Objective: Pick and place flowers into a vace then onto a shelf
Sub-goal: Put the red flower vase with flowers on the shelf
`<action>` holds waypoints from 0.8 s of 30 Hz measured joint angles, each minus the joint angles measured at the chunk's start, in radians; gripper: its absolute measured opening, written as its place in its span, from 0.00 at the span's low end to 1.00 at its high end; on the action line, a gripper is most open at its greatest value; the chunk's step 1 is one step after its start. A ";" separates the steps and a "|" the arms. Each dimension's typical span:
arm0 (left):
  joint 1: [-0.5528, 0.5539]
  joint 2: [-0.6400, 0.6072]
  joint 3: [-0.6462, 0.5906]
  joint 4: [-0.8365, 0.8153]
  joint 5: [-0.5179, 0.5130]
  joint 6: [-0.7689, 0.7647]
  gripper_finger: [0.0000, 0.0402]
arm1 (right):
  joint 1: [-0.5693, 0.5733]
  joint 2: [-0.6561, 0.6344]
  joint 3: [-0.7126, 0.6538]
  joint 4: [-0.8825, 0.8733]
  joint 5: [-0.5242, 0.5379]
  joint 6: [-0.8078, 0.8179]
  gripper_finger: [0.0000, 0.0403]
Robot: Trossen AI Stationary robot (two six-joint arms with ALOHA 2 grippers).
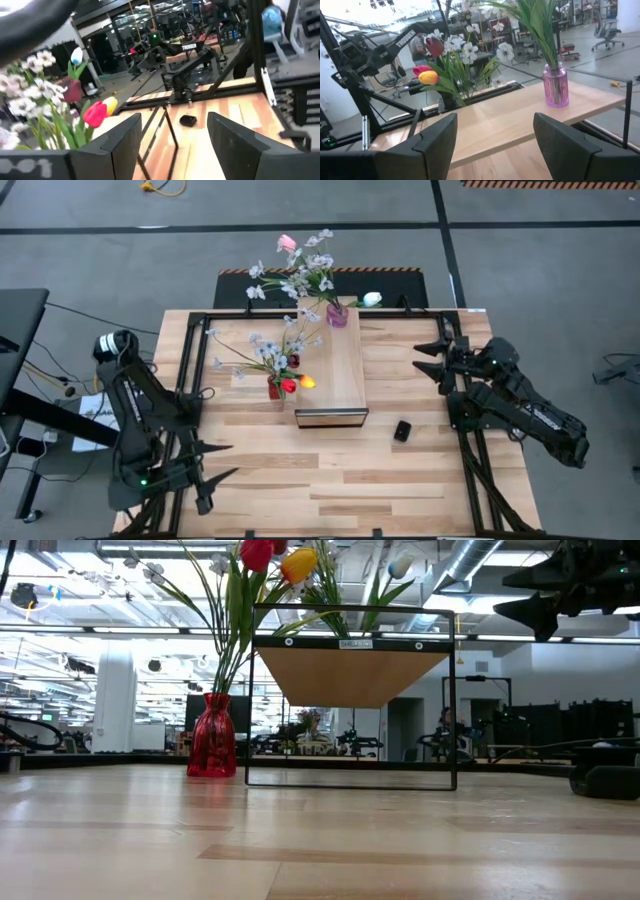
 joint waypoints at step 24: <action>0.343 0.070 -0.011 -1.168 0.337 -1.477 0.54 | 0.000 0.000 0.000 -0.087 0.000 -0.008 0.63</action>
